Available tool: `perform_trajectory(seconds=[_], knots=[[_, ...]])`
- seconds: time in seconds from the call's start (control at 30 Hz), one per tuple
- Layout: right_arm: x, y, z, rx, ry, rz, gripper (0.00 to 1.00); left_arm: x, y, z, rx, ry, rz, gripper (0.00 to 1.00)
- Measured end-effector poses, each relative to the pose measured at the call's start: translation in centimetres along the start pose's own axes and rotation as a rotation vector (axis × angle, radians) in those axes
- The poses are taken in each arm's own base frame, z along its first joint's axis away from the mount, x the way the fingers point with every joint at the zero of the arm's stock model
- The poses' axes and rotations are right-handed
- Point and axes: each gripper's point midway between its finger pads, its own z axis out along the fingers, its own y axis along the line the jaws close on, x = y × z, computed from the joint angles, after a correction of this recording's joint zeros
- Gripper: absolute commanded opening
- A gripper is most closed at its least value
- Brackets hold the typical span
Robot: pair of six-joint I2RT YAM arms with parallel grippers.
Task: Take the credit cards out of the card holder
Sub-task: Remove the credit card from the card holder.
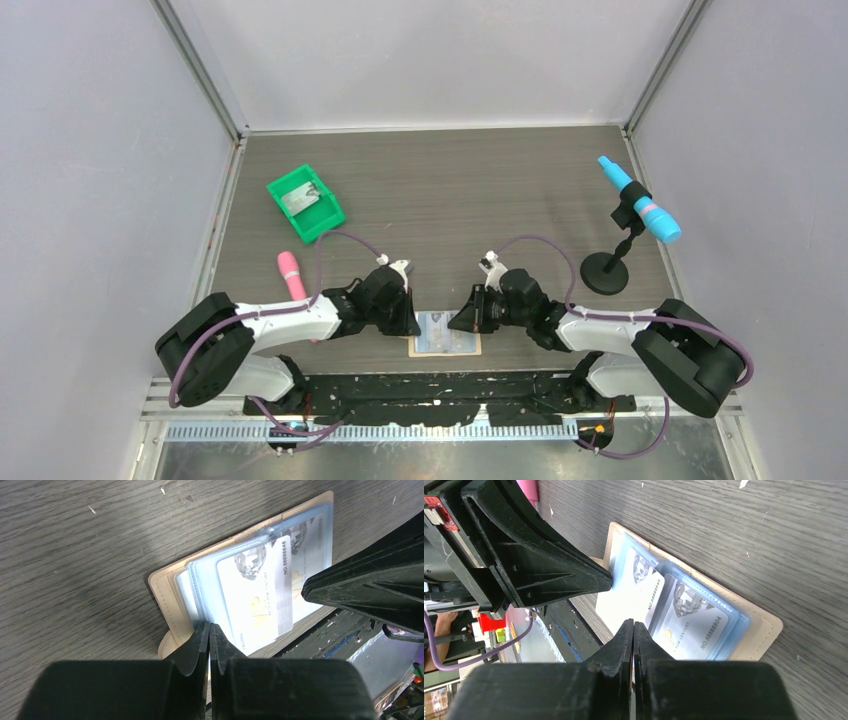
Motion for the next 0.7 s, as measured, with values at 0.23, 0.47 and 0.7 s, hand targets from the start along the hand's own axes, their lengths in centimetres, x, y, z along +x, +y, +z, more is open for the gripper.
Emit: perform_trajectory(seconds=[0.23, 0.47, 0.7], knots=[[-0.3, 0.0, -0.6, -0.003, -0.016, -0.009, 0.06, 0.0, 0.0, 0.0, 0.0, 0.0, 0.0, 0.04], [-0.3, -0.2, -0.6, 0.004, -0.013, -0.004, 0.31, 0.0, 0.0, 0.0, 0.001, 0.0, 0.0, 0.03], [0.2, -1.0, -0.3, 0.031, 0.006, 0.009, 0.37, 0.0, 0.0, 0.0, 0.001, -0.001, -0.001, 0.03]])
